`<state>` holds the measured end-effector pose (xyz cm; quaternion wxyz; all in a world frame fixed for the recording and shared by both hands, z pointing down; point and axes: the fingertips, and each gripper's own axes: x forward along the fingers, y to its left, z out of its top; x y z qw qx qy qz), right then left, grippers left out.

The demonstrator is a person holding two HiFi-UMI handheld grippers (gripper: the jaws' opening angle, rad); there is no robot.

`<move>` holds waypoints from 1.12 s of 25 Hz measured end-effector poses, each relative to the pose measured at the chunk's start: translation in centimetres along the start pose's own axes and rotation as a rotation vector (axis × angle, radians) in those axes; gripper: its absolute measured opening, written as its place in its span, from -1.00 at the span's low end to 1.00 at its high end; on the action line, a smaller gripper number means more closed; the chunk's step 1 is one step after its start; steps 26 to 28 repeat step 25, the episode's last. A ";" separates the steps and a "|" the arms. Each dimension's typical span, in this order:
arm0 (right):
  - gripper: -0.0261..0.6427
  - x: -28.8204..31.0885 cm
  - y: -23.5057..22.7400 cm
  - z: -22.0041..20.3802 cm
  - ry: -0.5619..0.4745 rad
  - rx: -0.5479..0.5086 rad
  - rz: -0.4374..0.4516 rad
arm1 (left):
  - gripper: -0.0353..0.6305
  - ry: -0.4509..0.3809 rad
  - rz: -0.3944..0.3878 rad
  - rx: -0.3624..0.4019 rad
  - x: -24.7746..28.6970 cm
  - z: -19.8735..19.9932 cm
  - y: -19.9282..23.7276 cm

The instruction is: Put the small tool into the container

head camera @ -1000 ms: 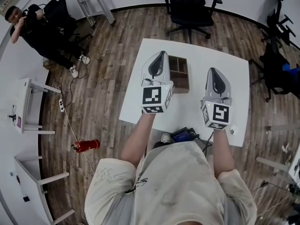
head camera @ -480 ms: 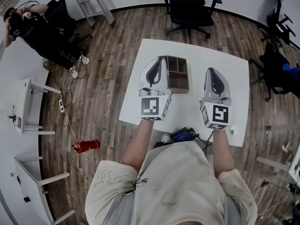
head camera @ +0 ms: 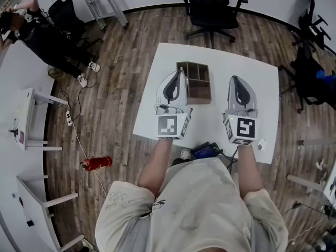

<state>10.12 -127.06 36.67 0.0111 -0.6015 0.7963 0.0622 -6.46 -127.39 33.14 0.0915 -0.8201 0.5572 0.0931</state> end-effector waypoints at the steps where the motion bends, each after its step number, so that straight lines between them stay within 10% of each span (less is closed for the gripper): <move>1: -0.91 -0.1 0.1 0.1 0.001 -0.002 0.001 | -0.84 -0.001 0.001 0.003 -0.1 0.1 0.0; 28: -0.91 -0.4 -0.9 0.2 -0.003 -0.009 -0.005 | -0.84 0.002 0.014 0.012 0.2 -0.2 -0.4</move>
